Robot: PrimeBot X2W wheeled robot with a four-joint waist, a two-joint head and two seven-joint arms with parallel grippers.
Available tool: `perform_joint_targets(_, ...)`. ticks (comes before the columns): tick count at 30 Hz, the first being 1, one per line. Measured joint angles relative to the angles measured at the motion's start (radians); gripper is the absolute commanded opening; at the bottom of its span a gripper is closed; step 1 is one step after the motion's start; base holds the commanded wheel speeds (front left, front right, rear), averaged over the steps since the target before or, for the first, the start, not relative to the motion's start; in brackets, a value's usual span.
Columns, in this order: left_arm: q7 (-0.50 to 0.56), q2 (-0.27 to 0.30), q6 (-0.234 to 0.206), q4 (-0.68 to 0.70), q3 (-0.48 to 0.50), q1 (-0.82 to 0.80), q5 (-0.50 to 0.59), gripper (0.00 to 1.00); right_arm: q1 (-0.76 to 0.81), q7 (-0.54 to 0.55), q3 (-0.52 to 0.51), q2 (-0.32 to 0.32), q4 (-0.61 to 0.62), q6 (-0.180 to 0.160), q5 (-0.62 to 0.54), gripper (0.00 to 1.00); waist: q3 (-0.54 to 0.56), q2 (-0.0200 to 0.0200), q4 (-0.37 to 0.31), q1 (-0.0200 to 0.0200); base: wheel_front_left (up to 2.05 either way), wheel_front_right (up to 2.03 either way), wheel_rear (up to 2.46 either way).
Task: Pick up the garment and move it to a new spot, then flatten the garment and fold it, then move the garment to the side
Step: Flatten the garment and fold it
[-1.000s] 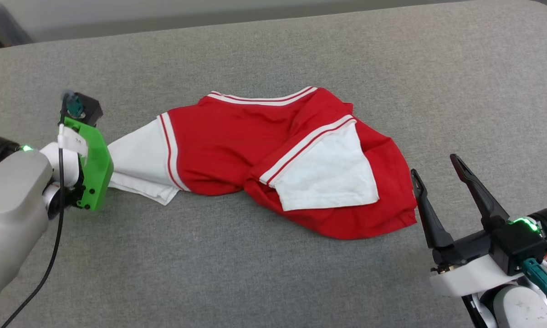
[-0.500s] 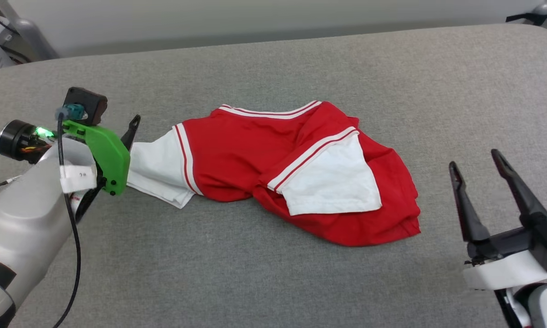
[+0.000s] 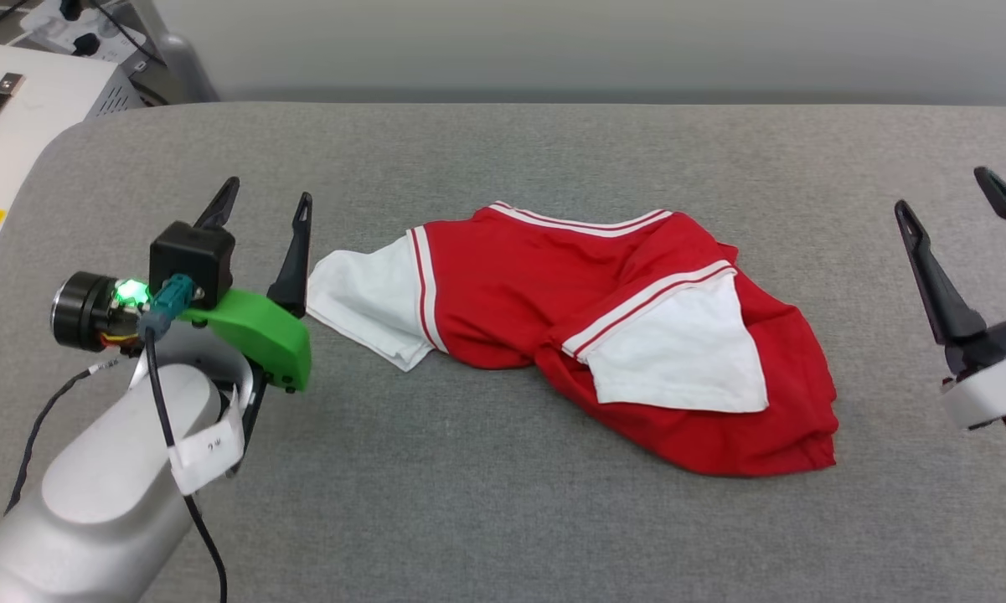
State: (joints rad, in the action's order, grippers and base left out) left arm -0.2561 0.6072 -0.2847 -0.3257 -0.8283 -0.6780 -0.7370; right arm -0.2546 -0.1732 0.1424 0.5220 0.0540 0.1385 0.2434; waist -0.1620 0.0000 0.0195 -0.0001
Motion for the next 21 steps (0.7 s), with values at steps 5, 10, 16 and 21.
perform_joint_targets(5, 0.0, -0.017, -0.049, 0.122, 0.114, 0.125, 0.123, 1.0, -0.165, 0.174, 0.154, 0.144, -0.041, 0.0, 0.18, 1.0, -0.014, 0.0, 0.04, 0.0, 0.0, 0.0, 0.0)
perform_joint_targets(10, 0.0, -0.074, -0.056, 0.179, 0.184, 0.213, 0.216, 1.0, -0.334, 0.402, 0.337, 0.259, -0.084, 0.0, 0.337, 1.0, -0.047, 0.0, 0.071, 0.0, 0.0, 0.0, 0.0)
perform_joint_targets(16, 0.0, -0.145, -0.044, 0.203, 0.245, 0.265, 0.306, 1.0, -0.539, 0.764, 0.505, 0.312, -0.151, 0.0, 0.532, 1.0, -0.102, 0.0, 0.108, 0.0, 0.0, 0.0, 0.0)
perform_joint_targets(21, 0.0, -0.211, -0.018, 0.218, 0.301, 0.267, 0.37, 1.0, -0.694, 0.937, 0.602, 0.305, -0.205, 0.0, 0.588, 1.0, -0.157, 0.0, 0.139, 0.0, 0.0, 0.0, 0.0)
